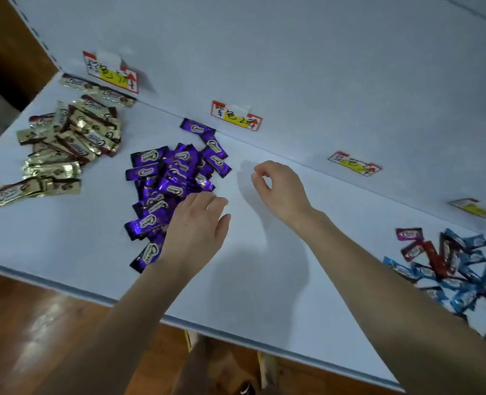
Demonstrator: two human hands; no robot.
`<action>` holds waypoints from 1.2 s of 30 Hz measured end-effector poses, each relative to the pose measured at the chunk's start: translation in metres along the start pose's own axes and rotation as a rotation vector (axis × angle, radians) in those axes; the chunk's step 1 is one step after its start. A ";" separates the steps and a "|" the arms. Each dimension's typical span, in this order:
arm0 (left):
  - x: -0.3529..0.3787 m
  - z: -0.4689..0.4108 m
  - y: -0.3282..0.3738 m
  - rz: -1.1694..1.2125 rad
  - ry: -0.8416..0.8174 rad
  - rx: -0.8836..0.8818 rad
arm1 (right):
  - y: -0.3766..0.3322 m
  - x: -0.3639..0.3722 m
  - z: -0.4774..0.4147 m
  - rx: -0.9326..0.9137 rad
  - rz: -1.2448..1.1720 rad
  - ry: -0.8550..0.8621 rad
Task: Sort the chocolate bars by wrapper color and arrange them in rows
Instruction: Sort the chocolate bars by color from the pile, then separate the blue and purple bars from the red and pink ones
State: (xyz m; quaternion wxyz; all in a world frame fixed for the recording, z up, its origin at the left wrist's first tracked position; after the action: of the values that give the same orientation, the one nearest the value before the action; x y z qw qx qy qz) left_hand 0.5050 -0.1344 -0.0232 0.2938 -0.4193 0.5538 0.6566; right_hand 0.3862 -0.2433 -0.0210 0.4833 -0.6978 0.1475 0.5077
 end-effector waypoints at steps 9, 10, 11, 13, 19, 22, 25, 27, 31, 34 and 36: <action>0.076 0.033 0.141 -0.022 -0.143 0.257 | 0.127 -0.092 0.144 0.219 0.071 0.101; 0.085 0.041 0.159 -0.030 -0.160 0.275 | 0.139 -0.102 0.163 0.227 0.075 0.113; 0.095 0.048 0.177 -0.030 -0.175 0.294 | 0.152 -0.111 0.181 0.242 0.074 0.124; 0.113 0.064 0.211 -0.022 -0.214 0.309 | 0.174 -0.130 0.217 0.255 0.067 0.150; 0.161 0.100 0.285 -0.124 -0.321 0.196 | 0.224 -0.168 0.313 0.282 -0.028 0.180; 0.172 0.096 0.306 -0.192 -0.331 0.186 | 0.239 -0.167 0.335 0.254 -0.051 0.124; 0.181 0.078 0.317 -0.272 -0.378 0.197 | 0.247 -0.165 0.343 0.245 -0.083 0.127; 0.190 0.065 0.323 -0.315 -0.409 0.228 | 0.252 -0.160 0.345 0.219 -0.092 0.127; 0.213 0.047 0.328 -0.394 -0.482 0.255 | 0.261 -0.148 0.340 0.172 -0.027 0.075; 0.220 0.039 0.328 -0.412 -0.459 0.247 | 0.262 -0.140 0.328 0.127 0.019 0.034; 0.223 0.039 0.327 -0.399 -0.480 0.238 | 0.260 -0.132 0.317 0.069 0.076 -0.030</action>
State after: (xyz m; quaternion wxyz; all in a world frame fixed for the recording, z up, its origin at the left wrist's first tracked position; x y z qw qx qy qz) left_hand 0.1124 -0.1839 -0.0601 0.5857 -0.3154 0.4486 0.5968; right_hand -0.0330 -0.1470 -0.0506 0.4899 -0.6667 0.1839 0.5307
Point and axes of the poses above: each hand's wrist, its own z-axis away from the middle knuckle, its own x-axis out of the palm, y = z × x, the point moved 5 cm from there along -z, towards the middle knuckle, and after that the axes turned 12 degrees about -x, right-handed, at the moved point
